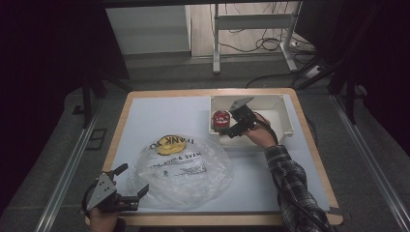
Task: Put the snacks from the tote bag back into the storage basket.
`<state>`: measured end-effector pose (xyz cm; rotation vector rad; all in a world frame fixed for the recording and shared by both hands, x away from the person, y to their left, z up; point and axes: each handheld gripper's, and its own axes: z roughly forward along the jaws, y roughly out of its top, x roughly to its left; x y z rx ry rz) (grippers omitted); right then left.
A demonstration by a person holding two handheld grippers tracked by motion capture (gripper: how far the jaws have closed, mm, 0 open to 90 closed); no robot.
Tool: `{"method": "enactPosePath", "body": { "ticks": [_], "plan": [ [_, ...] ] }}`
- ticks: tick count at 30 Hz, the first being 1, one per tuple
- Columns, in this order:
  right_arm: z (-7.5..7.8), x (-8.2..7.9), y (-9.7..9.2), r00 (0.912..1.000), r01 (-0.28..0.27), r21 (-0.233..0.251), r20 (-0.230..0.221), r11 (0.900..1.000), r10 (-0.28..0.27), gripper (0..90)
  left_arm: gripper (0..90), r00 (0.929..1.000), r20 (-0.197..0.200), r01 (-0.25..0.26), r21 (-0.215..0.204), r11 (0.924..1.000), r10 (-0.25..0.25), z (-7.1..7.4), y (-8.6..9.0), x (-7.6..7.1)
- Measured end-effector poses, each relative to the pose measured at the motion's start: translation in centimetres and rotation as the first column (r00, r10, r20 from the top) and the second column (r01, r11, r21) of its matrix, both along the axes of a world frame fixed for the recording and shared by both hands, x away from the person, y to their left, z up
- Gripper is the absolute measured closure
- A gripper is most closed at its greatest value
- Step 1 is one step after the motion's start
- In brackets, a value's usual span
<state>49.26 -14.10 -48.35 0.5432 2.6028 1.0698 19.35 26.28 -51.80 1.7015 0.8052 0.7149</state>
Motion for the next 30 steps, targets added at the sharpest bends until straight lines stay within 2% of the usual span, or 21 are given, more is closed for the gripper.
{"method": "enactPosePath", "body": {
  "ticks": [13,30],
  "plan": [
    [0.5,-1.3,-1.0,0.9995,0.004,0.038,0.032,0.9993,-0.006,4.8,0.7,1.0,-0.001,-0.002,0.002,1.0,0.002,0.0,0.0,0.0],
    [1.0,-2.9,-2.6,0.9985,0.03,0.106,0.043,0.9939,-0.035,4.2,0.6,1.0,-0.003,0.002,0.002,1.0,-0.002,0.0,0.0,0.0]
  ]
}}
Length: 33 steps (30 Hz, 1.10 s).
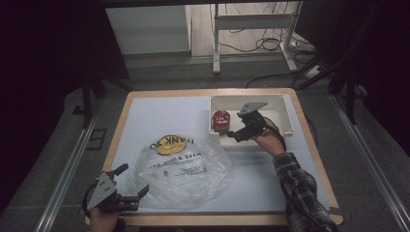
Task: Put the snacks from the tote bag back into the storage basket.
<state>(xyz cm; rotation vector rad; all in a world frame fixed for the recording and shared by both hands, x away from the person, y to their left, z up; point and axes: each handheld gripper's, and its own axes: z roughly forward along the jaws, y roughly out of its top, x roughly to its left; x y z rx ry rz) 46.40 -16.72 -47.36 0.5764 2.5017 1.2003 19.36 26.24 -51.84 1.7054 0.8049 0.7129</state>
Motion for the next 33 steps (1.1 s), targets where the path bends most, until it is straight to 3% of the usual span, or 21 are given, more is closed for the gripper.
{"method": "enactPosePath", "body": {
  "ticks": [15,30,33],
  "plan": [
    [0.2,-1.6,-0.8,0.9995,0.028,0.057,0.013,0.998,-0.028,1.3,0.6,1.0,0.0,0.006,0.001,1.0,-0.006,0.0,0.0,0.0],
    [0.0,-3.2,-2.0,0.9974,0.072,0.146,0.002,0.9866,-0.073,0.0,0.6,1.0,0.004,0.001,-0.008,1.0,-0.001,0.1,0.1,-0.1],
    [-0.1,-3.5,-2.3,0.9965,0.08,0.145,0.012,0.9861,-0.083,0.0,0.6,1.0,0.005,0.001,-0.007,1.0,-0.001,0.1,0.1,-0.1]
  ]
}}
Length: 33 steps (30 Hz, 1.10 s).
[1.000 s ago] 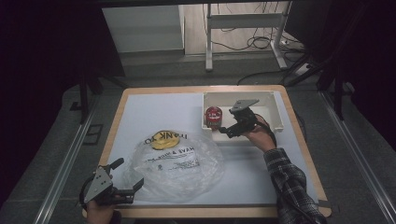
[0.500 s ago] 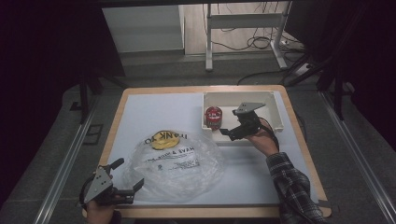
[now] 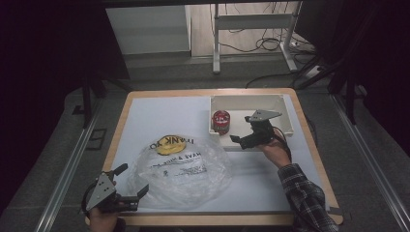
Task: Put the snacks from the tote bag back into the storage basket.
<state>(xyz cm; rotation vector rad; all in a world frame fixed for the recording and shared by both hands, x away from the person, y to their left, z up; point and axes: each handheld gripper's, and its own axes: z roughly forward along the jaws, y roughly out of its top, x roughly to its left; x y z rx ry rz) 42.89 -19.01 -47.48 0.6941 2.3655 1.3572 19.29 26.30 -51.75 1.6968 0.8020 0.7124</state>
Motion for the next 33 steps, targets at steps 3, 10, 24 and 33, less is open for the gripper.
{"method": "enactPosePath", "body": {
  "ticks": [3,10,24,33],
  "plan": [
    [-0.1,-0.3,-0.2,1.0,0.007,0.003,0.004,1.0,-0.007,0.0,0.6,1.0,0.0,0.001,0.0,1.0,-0.001,0.0,0.0,0.0],
    [-0.3,-1.3,-0.7,0.9998,0.02,0.026,0.003,0.9995,-0.02,0.0,0.6,1.0,0.001,0.002,0.001,1.0,-0.002,0.0,0.0,0.0],
    [0.1,-3.7,-1.5,0.9992,0.019,0.066,0.035,0.9977,-0.021,0.0,0.6,1.0,0.001,0.005,0.001,1.0,-0.005,0.0,0.0,0.0],
    [0.2,-5.1,-2.2,0.9991,0.016,0.096,0.038,0.9952,-0.02,0.0,0.6,1.0,0.002,0.006,0.0,1.0,-0.006,0.0,0.0,0.0]
  ]
}}
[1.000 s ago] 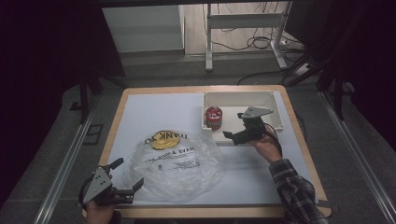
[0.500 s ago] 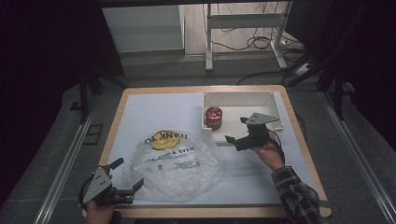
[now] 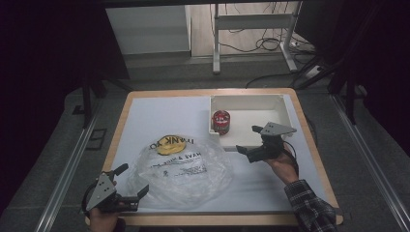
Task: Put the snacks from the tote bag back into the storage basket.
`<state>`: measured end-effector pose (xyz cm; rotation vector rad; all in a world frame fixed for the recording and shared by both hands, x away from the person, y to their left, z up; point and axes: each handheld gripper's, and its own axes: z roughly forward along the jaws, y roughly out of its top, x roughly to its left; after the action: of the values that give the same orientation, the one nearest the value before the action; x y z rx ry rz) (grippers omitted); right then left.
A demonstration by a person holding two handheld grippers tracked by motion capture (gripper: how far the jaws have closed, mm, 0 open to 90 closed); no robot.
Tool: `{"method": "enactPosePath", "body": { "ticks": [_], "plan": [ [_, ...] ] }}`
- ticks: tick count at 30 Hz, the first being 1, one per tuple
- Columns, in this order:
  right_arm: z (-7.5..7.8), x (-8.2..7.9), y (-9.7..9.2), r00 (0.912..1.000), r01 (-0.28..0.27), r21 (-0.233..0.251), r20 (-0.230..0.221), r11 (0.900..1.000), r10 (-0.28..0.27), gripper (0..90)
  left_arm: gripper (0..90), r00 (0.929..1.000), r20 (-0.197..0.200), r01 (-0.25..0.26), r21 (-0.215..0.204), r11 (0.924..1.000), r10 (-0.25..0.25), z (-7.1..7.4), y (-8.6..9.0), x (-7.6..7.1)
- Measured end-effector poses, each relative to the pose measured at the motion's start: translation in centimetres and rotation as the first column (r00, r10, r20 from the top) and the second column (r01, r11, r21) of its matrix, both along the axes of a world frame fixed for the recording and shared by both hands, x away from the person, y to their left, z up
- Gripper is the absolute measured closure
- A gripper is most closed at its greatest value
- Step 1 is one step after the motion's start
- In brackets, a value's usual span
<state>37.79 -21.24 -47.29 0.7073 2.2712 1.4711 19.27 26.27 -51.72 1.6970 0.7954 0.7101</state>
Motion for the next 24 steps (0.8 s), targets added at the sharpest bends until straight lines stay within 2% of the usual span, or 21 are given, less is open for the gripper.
{"method": "enactPosePath", "body": {
  "ticks": [13,24],
  "plan": [
    [-0.1,-2.2,-1.1,0.9998,0.002,0.051,0.022,0.9987,-0.003,0.0,0.6,1.0,0.0,0.0,-0.003,1.0,0.0,0.0,0.0,0.0],
    [-0.3,-4.2,-2.7,0.9992,0.023,0.066,0.032,0.9975,-0.026,0.0,0.6,1.0,0.0,0.0,-0.004,1.0,0.0,0.0,0.0,0.0]
  ]
}}
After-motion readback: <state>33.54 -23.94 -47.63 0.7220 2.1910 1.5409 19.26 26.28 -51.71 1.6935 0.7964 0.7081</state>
